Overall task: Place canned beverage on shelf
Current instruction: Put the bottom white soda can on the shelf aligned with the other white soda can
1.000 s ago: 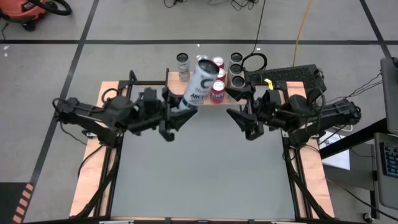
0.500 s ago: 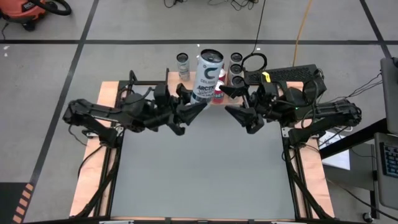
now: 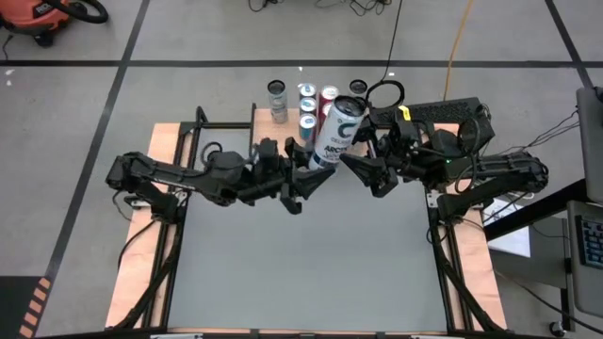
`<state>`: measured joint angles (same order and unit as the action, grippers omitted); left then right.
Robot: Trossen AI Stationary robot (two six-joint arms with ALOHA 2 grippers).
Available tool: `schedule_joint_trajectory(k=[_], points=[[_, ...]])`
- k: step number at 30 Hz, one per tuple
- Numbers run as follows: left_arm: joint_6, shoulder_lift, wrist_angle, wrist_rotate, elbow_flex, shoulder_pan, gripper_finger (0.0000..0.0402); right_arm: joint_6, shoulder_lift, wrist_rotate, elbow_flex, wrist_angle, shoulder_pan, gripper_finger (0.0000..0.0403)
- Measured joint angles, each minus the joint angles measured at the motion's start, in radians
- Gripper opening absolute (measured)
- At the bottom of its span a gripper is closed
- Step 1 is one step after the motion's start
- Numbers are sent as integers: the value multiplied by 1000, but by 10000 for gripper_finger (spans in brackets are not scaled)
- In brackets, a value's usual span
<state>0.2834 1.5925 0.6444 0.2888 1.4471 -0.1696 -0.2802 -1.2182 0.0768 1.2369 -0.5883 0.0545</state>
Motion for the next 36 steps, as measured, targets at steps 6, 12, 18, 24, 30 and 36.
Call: schedule_joint_trajectory(k=[6,12,18,24,30,36], points=[[0,24,-1,4,0,0,254,2,0,-13,0,45,-2,341],[-8,24,-9,1,0,15,254,15,0,-51,0,50,-4,333],[-7,24,-27,1,0,27,254,27,0,-55,0,52,-4,296],[-7,24,-88,0,-2,25,254,31,0,-57,0,53,-4,254],[-4,24,-89,4,-2,25,263,28,0,-57,0,62,-4,221],[22,24,-80,38,-2,24,312,31,4,-57,0,78,-4,222]])
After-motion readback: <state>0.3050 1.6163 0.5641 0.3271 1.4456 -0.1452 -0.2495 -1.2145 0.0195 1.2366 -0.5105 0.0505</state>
